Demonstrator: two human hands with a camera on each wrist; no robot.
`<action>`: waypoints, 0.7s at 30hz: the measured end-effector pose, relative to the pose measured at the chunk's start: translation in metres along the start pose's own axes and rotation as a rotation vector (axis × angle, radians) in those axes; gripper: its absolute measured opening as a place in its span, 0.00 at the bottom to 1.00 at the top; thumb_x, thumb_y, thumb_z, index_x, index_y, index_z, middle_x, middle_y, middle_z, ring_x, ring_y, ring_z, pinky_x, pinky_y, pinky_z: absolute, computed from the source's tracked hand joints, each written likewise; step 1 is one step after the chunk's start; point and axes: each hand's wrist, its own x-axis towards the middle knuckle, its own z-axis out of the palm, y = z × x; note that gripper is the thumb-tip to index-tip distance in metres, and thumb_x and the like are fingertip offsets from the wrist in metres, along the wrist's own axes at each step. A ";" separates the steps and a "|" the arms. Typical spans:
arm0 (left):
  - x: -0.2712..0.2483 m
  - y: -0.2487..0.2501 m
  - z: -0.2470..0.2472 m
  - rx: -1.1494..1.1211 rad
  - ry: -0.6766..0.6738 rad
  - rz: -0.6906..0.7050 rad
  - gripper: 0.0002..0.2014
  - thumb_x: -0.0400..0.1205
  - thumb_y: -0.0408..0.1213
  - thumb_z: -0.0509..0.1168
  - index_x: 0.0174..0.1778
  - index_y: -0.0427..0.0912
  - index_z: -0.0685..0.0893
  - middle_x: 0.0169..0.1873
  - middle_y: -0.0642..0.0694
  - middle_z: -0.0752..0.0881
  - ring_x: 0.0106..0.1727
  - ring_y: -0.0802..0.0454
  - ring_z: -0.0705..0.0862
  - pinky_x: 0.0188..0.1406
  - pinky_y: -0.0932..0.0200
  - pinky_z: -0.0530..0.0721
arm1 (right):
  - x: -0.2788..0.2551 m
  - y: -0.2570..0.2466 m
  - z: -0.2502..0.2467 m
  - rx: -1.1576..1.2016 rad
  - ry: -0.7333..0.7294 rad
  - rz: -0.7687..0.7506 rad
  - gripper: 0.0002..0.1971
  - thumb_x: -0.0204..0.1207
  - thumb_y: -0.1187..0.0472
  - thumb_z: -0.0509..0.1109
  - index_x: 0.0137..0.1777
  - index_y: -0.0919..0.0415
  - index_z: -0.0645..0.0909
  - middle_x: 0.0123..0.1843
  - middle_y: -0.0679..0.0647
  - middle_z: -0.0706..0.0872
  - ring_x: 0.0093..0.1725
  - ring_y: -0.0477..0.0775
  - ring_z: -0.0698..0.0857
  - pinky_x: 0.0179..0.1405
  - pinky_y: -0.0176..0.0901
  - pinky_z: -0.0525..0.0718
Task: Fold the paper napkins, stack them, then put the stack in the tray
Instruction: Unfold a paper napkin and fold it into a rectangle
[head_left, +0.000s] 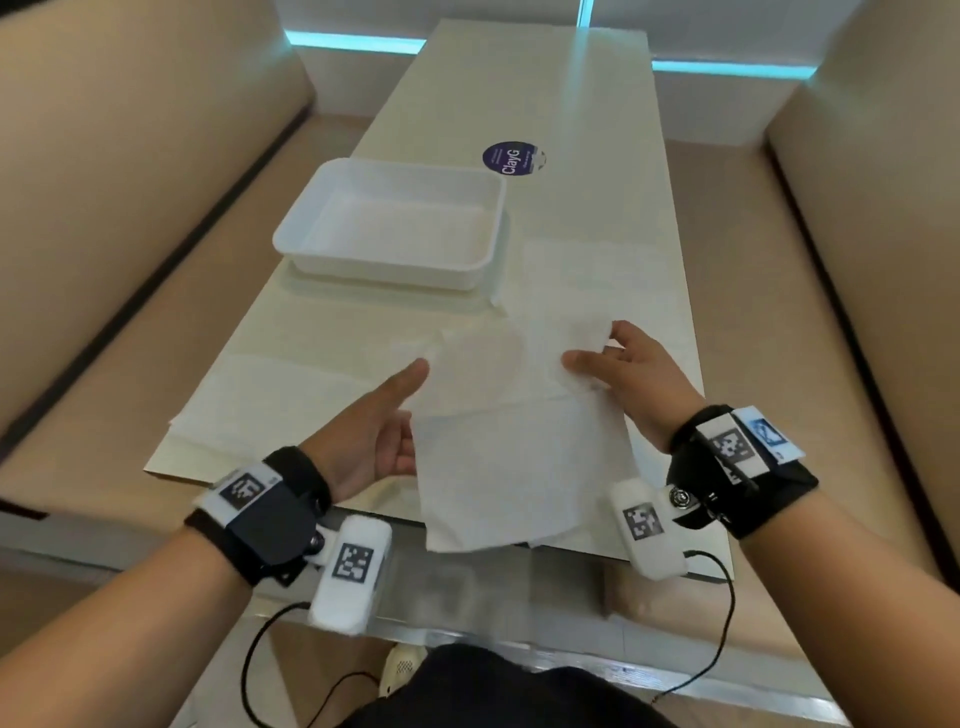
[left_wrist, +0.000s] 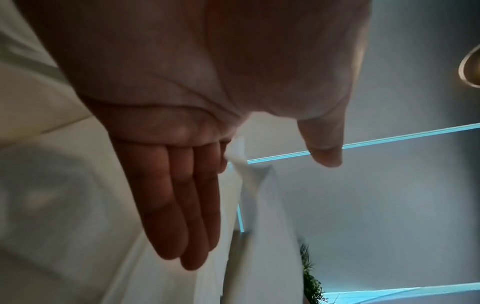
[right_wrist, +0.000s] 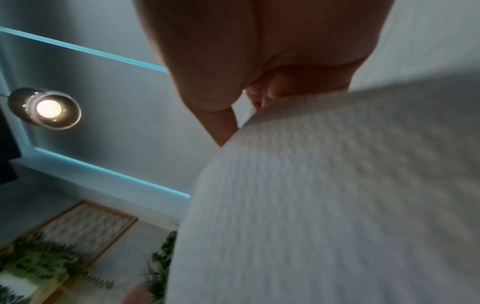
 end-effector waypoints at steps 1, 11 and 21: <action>0.001 -0.007 -0.001 -0.019 -0.017 -0.021 0.50 0.59 0.66 0.78 0.74 0.47 0.74 0.58 0.37 0.88 0.58 0.37 0.87 0.49 0.46 0.90 | 0.001 0.004 -0.001 -0.003 0.042 0.011 0.19 0.72 0.64 0.76 0.61 0.63 0.77 0.49 0.62 0.91 0.45 0.60 0.90 0.47 0.53 0.86; 0.016 -0.007 -0.009 0.136 0.088 0.299 0.42 0.71 0.33 0.73 0.78 0.64 0.65 0.57 0.45 0.90 0.59 0.48 0.88 0.58 0.54 0.86 | -0.016 0.005 -0.004 -0.212 0.207 -0.015 0.52 0.59 0.46 0.83 0.80 0.44 0.56 0.68 0.50 0.76 0.62 0.50 0.79 0.56 0.41 0.80; 0.014 -0.004 -0.016 0.399 0.210 0.369 0.09 0.74 0.47 0.74 0.48 0.51 0.90 0.41 0.49 0.91 0.45 0.51 0.89 0.48 0.59 0.85 | -0.030 0.009 -0.006 -0.491 0.083 -0.172 0.13 0.67 0.60 0.81 0.50 0.49 0.87 0.52 0.46 0.90 0.46 0.48 0.87 0.47 0.31 0.84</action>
